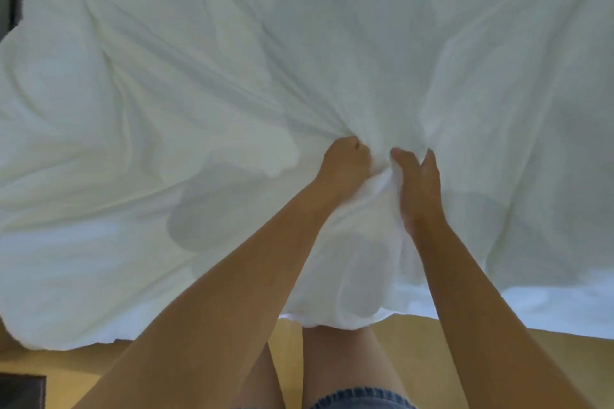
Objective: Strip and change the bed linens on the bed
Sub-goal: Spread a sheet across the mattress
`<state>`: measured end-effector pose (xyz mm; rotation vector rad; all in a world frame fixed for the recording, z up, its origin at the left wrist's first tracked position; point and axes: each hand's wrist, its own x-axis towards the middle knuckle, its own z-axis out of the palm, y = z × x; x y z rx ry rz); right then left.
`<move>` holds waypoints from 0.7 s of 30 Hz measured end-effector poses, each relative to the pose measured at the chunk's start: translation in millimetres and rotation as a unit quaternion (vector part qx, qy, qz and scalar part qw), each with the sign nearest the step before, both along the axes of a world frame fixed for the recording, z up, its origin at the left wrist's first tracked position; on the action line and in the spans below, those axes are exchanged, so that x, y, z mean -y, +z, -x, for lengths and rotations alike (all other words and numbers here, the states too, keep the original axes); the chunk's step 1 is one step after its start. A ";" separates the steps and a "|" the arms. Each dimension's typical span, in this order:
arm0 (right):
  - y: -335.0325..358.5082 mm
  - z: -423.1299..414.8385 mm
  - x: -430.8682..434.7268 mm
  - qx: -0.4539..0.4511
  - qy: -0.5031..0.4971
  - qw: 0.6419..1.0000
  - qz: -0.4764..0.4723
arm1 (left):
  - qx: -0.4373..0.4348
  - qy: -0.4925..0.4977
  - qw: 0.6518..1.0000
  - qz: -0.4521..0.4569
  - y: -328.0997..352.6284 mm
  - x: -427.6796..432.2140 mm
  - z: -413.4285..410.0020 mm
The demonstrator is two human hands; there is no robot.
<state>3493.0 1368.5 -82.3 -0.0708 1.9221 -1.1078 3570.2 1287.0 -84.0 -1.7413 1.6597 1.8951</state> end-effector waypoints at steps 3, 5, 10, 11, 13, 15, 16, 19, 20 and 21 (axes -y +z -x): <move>11.1 28.4 27.2 0.115 0.071 0.987 -0.082 | -0.100 -0.052 0.980 -0.162 14.9 -30.5 7.5; 13.1 37.9 34.5 0.104 0.180 0.970 -0.123 | -0.099 -0.108 0.974 -0.175 15.1 -40.9 4.3; 0.5 54.3 31.3 -0.064 0.004 0.994 -0.089 | -0.057 -0.109 0.991 -0.046 17.3 -12.0 16.0; -1.0 65.1 22.4 -0.088 -0.064 0.990 -0.086 | -0.039 -0.102 0.994 0.004 16.8 -3.7 21.6; -7.5 82.1 -3.8 -0.124 -0.148 0.975 -0.109 | 0.005 -0.088 0.991 0.099 11.4 11.1 28.9; -15.3 85.3 -28.1 -0.150 -0.165 0.963 -0.153 | 0.036 -0.101 0.985 0.134 3.4 20.9 31.2; -18.4 82.9 -33.7 -0.167 -0.154 0.959 -0.172 | 0.044 -0.120 0.983 0.130 -1.3 22.9 32.0; -19.0 73.3 -27.4 -0.257 -0.079 0.946 -0.179 | 0.071 -0.186 0.972 0.127 -13.0 25.1 33.0; -16.8 70.0 -19.8 -0.300 -0.031 0.938 -0.171 | 0.075 -0.187 0.971 0.128 -16.1 27.3 31.1; -15.1 65.1 -10.3 -0.341 0.024 0.924 -0.171 | 0.077 -0.181 0.972 0.127 -18.5 31.5 28.0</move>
